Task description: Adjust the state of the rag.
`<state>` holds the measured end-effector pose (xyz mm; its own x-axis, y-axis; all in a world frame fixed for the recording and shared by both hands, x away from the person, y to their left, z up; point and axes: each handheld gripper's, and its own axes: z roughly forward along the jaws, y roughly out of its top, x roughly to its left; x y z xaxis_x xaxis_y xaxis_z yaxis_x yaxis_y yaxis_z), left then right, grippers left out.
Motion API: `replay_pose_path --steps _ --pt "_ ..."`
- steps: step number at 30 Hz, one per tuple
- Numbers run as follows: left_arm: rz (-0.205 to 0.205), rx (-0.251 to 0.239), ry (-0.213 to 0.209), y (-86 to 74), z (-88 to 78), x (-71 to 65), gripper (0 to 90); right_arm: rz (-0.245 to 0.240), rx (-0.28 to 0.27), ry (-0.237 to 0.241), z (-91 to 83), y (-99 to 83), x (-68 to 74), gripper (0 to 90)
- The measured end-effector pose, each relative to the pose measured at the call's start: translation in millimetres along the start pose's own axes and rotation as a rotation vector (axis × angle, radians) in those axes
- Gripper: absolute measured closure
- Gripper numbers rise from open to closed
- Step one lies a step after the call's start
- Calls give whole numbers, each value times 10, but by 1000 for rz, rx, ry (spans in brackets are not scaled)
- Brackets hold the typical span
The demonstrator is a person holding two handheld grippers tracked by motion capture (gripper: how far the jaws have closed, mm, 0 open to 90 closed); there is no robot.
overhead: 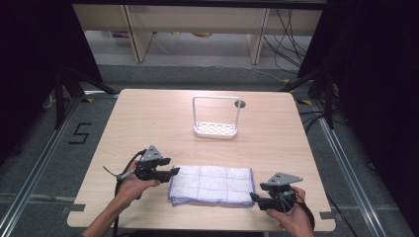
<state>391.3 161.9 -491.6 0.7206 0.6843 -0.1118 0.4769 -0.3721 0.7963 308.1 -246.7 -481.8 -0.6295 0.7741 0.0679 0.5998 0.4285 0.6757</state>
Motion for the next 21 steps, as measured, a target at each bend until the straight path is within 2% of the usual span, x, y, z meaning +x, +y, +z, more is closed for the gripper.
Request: replay_pose_path --steps 2,3,4,5,6,8,9,13,14,16,18,21 --pt "5 15 3 22 61 39 438 10 22 -12 20 -3 38 441" --pt "0 23 0 31 89 53 436 -10 19 -23 39 -12 35 436" --pt "2 26 -10 35 118 68 433 5 28 -22 42 -12 50 435" --pt "2 27 -1 37 139 68 433 -4 19 -25 56 -20 47 434" --pt "0 34 -11 39 156 74 434 10 31 -23 53 -17 57 433" --pt "5 55 -35 36 186 88 435 -10 16 -31 79 -29 58 430" --pt "12 59 -44 29 204 95 435 8 35 -29 79 -28 84 428" --pt "2 69 -56 -11 249 85 447 -16 49 -39 123 -52 137 425" --pt "32 94 -60 -13 244 101 454 -9 61 -38 121 -48 159 426" --pt "36 102 -59 -26 264 91 459 -43 58 -51 145 -58 183 438" --pt "43 115 -61 -33 269 87 481 -32 80 -51 157 -65 219 447" --pt "69 132 -68 -49 281 77 505 -46 79 -61 180 -79 223 461"
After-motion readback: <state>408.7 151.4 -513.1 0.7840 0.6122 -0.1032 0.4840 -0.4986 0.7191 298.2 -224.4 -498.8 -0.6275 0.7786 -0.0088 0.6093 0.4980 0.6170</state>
